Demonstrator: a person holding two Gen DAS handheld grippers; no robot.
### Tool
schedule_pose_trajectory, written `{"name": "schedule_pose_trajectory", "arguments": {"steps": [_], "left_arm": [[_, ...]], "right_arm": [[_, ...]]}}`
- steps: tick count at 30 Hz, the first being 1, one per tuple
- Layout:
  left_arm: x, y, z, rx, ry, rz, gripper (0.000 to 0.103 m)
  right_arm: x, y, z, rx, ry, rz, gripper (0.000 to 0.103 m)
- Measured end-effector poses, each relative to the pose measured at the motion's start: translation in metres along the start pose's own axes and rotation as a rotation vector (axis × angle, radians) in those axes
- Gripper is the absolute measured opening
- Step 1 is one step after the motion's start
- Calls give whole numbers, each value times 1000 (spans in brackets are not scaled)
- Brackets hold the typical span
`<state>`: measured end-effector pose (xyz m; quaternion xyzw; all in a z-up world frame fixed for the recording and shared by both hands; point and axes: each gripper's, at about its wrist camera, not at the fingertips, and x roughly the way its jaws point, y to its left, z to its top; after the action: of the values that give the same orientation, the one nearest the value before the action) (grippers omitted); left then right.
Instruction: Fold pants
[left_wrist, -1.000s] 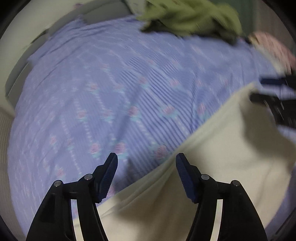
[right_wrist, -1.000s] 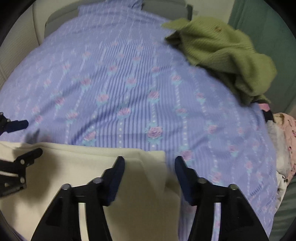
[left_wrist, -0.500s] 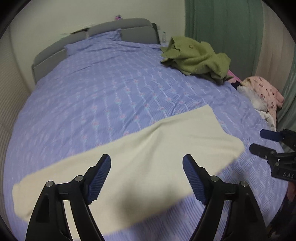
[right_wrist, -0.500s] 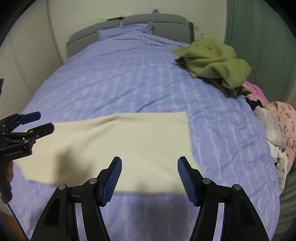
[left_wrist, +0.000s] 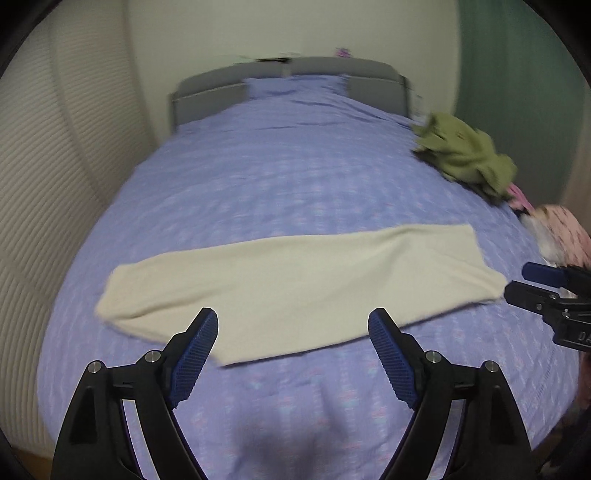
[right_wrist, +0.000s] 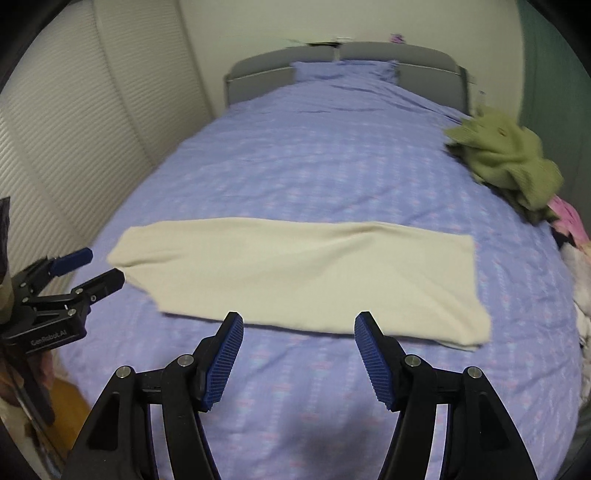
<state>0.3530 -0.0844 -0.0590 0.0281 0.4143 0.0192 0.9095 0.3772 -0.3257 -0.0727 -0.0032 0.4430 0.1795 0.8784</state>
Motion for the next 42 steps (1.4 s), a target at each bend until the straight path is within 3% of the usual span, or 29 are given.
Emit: {"name": "schedule_pose_trajectory", "arguments": {"steps": [8,14,21,29,35,42], "left_arm": [[-24,125,-25,-90,-59,30,85],[-16,231,-30,-25,-65,-16,86],[26,335,-24,62,-55,-89,86],[112,409,6,90,-35,-239,86],[202,443,32,62,65,-345,85],[302,464,55,-36,221,-453,79]], "right_arm": [[25,121,22,-71,-13,86,64],[59,216,30,32,-3,100,64],[122,322,44,92,2,41,64],[202,398,83,11,38,-9,64],[279,416,117,41,95,-20,64],[349,418,131,113,192,-38,64]]}}
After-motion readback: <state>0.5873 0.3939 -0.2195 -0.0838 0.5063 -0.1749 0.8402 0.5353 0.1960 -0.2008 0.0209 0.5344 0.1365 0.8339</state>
